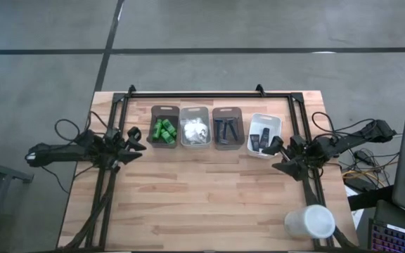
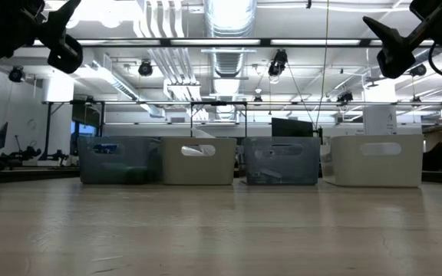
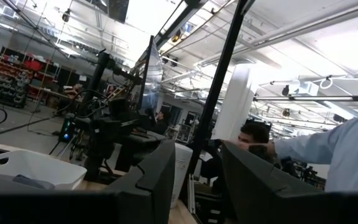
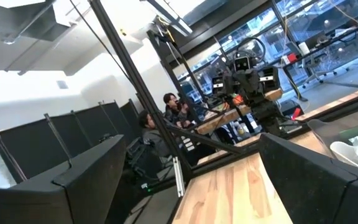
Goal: Pick & Place Travel size toiletries
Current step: Return to Home Position
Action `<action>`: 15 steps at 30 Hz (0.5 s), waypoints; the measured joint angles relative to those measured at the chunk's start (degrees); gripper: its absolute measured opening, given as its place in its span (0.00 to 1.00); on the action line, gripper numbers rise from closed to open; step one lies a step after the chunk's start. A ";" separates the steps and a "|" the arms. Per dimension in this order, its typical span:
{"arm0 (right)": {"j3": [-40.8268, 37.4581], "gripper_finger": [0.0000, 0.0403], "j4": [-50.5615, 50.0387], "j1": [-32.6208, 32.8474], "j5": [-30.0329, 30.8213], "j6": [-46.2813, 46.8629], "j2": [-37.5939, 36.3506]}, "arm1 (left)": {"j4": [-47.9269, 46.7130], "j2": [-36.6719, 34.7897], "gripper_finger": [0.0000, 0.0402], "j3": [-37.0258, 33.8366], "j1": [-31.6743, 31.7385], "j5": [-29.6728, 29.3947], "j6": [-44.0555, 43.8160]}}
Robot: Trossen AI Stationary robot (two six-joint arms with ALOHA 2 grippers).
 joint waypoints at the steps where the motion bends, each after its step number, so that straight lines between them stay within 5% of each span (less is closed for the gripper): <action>1: 0.00 0.90 -0.16 0.00 0.00 0.00 -0.13 | 0.00 0.00 0.34 0.00 0.00 -0.01 -0.01; 9: -0.04 0.90 -3.04 -0.11 -0.57 4.99 -3.04 | -0.07 0.00 0.34 0.00 0.00 -0.01 -0.02; 15: -0.09 0.90 -6.50 -3.20 -0.70 -14.67 -7.11 | -0.17 0.00 0.34 0.00 0.00 -0.01 -0.04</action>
